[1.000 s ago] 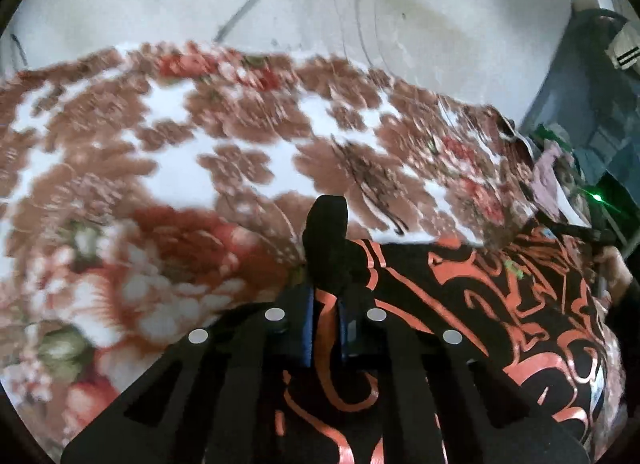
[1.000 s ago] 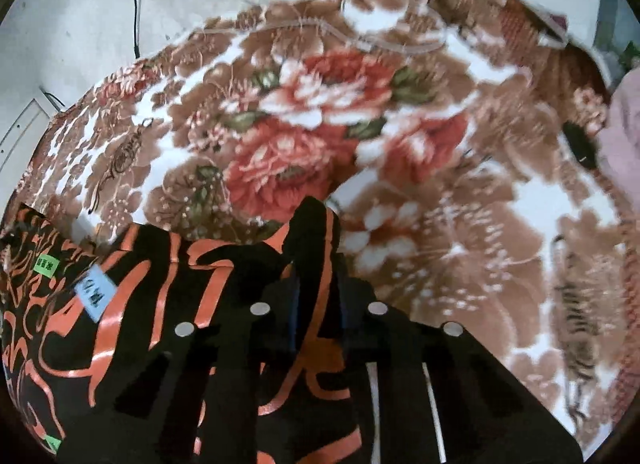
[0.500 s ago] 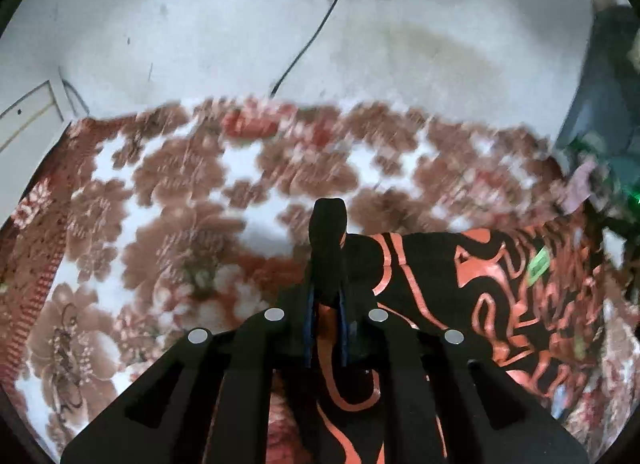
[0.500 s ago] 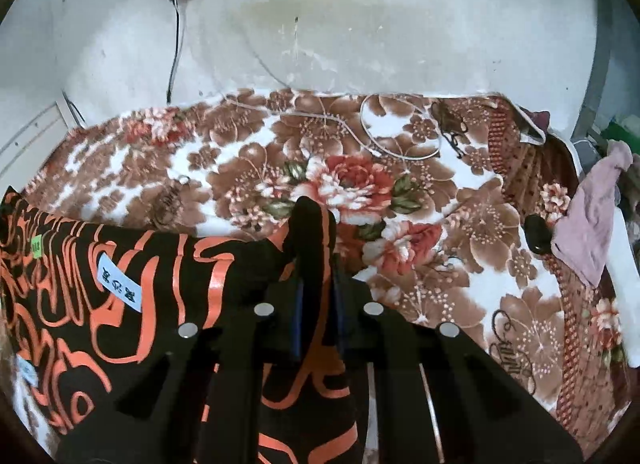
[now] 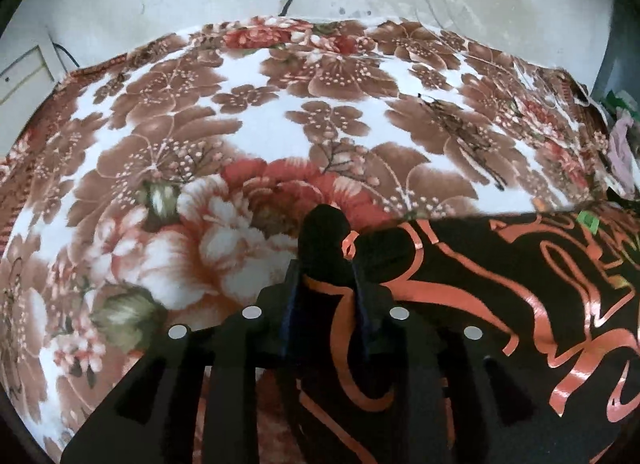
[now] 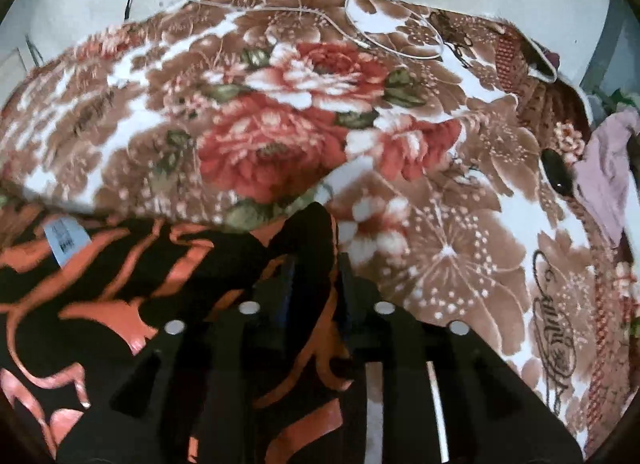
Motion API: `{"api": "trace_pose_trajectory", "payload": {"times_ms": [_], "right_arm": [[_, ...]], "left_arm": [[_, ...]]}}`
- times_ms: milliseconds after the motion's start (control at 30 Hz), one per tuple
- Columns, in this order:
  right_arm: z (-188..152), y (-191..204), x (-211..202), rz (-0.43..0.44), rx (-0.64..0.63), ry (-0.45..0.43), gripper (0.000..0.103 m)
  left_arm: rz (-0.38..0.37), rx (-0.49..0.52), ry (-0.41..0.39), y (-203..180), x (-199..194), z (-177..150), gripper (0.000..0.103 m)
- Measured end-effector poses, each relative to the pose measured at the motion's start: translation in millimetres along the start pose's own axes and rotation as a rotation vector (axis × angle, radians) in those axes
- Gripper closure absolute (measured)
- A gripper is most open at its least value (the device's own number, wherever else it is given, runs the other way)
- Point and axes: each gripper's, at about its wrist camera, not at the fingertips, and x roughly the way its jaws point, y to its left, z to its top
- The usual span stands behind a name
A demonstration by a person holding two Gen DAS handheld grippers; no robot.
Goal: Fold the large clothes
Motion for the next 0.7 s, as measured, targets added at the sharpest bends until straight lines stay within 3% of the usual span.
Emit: {"api": "trace_pose_trajectory", "payload": {"times_ms": [33, 67, 100, 167, 233, 300, 400, 500, 567, 667, 700], "right_arm": [[-1.9, 3.3, -3.9, -0.019, -0.009, -0.008, 0.068], [-4.0, 6.3, -13.0, -0.061, -0.01, -0.013, 0.049], [-6.0, 7.1, -23.7, -0.074, 0.002, -0.015, 0.031], [-9.3, 8.0, -51.4, -0.055, 0.021, -0.048, 0.015], [-12.7, 12.0, -90.3, -0.025, 0.058, -0.11, 0.012], [-15.1, 21.9, -124.0, 0.045, 0.113, -0.164, 0.01], [-15.5, 53.3, -162.9, 0.122, 0.141, -0.241, 0.008], [-16.9, 87.8, -183.7, 0.137, 0.183, -0.295, 0.005], [-21.4, 111.6, -190.6, 0.15, 0.191, -0.328, 0.005], [-44.4, 139.9, -184.9, 0.145, 0.195, -0.348, 0.005], [-48.8, 147.5, -177.8, 0.134, 0.19, -0.336, 0.005]], "left_arm": [[0.019, 0.0, -0.008, -1.0, -5.6, -1.2, 0.067], [0.028, -0.006, -0.016, -1.1, -13.9, -1.0, 0.061], [0.045, -0.015, -0.022, -0.5, -24.7, -2.0, 0.044], [0.036, -0.025, -0.045, 1.0, -50.6, -4.5, 0.024], [0.04, -0.029, -0.095, -1.4, -87.3, -7.2, 0.023], [0.027, -0.042, -0.158, -8.4, -121.9, -9.9, 0.011], [-0.017, -0.066, -0.249, -39.5, -164.5, -13.0, 0.007], [-0.023, -0.11, -0.284, -78.7, -174.3, -17.3, 0.006], [-0.009, -0.149, -0.265, -103.1, -171.2, -25.1, 0.006], [-0.039, -0.281, -0.301, -129.8, -166.4, -44.9, 0.006], [-0.043, -0.282, -0.289, -137.0, -160.9, -51.5, 0.006]]}}
